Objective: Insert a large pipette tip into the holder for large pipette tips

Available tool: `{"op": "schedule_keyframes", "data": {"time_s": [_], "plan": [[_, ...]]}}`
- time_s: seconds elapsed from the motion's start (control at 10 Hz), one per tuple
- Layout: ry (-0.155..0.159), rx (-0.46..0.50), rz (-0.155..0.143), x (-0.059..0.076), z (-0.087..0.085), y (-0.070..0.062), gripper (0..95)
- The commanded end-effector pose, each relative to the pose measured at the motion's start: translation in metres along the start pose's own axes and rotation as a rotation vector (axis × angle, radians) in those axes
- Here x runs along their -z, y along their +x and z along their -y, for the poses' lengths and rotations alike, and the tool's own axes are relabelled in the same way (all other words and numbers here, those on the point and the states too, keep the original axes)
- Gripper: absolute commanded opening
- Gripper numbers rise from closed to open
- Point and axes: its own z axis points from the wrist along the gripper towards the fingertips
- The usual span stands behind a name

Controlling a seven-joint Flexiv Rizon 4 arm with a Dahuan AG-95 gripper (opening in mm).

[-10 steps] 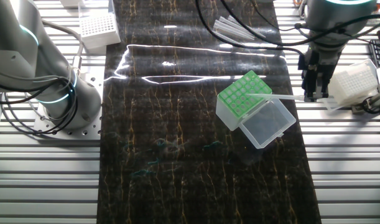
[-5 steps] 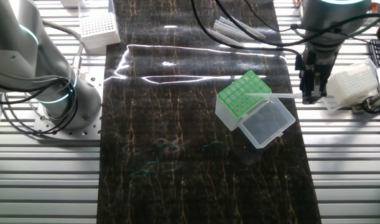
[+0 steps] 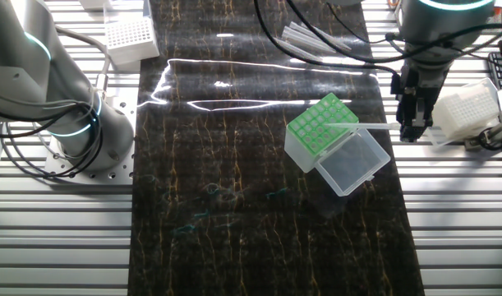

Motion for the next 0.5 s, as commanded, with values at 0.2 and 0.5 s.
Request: {"op": "schedule_keyframes", "data": {"time_s": [0.2, 0.5], "plan": [[-0.004, -0.001, -0.019, 0.008, 0.002, 0.000, 38.0], [0.001, 0.023, -0.050, 0.016, 0.013, 0.005, 19.0]]}}
